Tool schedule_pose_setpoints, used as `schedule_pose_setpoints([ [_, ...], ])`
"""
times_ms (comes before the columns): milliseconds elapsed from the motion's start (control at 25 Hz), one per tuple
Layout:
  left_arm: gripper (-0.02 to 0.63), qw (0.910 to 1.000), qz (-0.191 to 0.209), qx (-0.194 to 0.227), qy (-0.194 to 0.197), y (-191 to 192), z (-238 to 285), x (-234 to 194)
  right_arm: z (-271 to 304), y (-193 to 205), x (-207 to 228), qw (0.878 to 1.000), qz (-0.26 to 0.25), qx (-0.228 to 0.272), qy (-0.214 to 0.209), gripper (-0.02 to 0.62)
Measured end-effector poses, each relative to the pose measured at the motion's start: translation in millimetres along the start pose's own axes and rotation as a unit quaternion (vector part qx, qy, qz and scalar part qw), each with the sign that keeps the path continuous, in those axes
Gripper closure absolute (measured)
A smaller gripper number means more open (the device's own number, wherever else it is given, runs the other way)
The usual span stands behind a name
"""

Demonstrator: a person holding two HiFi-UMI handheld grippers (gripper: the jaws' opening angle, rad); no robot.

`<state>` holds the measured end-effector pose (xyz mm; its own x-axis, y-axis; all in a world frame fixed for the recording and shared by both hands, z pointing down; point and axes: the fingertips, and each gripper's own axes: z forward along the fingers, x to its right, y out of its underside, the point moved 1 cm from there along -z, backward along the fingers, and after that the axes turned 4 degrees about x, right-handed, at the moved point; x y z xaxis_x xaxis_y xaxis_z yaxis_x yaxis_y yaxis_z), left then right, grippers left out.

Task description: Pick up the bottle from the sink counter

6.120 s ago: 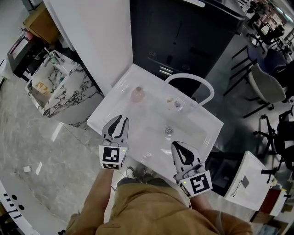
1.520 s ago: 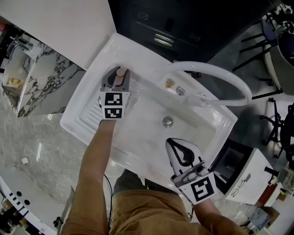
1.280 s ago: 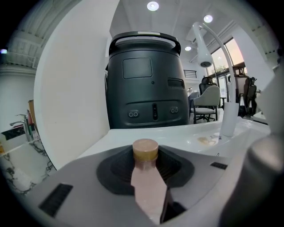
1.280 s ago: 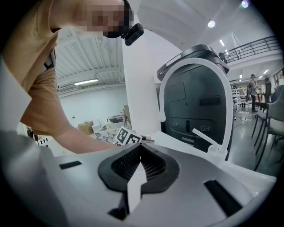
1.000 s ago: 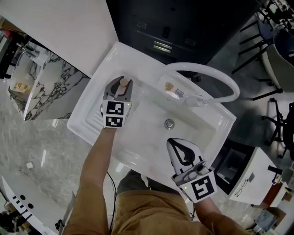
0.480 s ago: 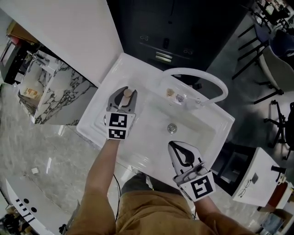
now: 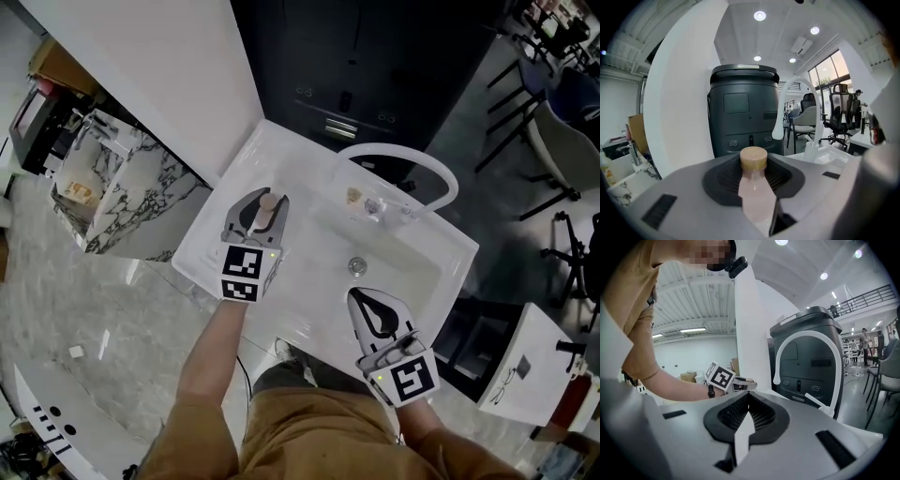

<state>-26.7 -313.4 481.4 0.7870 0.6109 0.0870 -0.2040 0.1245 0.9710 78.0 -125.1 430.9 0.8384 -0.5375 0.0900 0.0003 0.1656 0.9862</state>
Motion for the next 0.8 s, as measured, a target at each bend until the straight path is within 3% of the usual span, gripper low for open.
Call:
schedule_pose_setpoints([
  [440, 0.477, 0.999, 0.004, 0.041, 0.019, -54.8, -55.0, 10.5, -6.8, -18.6, -14.4, 1.0, -0.018, 0.014, 0.0, 0.591],
  [800, 0.477, 0.9982, -0.003, 0.058, 0.013, -68.8, -106.9, 18.1, -12.5, -27.8, -24.4, 0.999, -0.026, 0.029, 0.0, 0.591],
])
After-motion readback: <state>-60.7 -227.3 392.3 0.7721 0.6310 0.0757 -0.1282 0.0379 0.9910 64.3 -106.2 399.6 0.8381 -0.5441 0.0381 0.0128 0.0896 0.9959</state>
